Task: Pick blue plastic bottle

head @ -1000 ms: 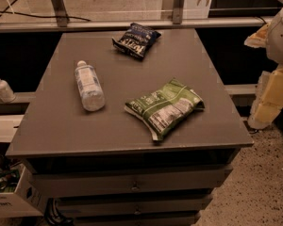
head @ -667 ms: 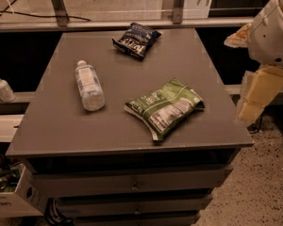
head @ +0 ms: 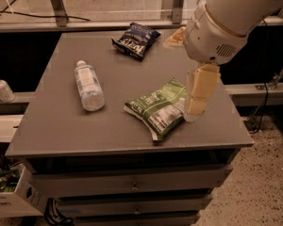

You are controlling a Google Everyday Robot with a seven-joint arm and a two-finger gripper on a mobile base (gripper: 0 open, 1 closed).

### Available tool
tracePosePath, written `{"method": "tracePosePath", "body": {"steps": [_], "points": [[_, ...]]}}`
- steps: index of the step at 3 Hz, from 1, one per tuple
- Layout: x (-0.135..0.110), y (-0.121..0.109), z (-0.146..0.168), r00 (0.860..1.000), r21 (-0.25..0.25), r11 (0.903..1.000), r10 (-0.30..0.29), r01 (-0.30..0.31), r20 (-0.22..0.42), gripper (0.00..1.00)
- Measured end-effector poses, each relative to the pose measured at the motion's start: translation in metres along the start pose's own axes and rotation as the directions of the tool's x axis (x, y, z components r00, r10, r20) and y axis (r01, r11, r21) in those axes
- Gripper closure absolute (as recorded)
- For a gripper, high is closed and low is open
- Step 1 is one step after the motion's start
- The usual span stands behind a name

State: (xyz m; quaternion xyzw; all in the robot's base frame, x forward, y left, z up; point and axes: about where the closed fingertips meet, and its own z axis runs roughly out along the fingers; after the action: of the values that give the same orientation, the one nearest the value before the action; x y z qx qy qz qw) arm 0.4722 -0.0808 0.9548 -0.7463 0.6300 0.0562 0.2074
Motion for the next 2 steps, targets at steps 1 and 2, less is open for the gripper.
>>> {"method": "tracePosePath", "body": {"steps": [1, 2], "points": [[-0.0438, -0.0157, 0.0295, 0.988, -0.015, 0.9899, -0.140, 0.141, 0.064, 0.00], [-0.0438, -0.0157, 0.0295, 0.988, -0.015, 0.9899, -0.140, 0.141, 0.064, 0.00]]}}
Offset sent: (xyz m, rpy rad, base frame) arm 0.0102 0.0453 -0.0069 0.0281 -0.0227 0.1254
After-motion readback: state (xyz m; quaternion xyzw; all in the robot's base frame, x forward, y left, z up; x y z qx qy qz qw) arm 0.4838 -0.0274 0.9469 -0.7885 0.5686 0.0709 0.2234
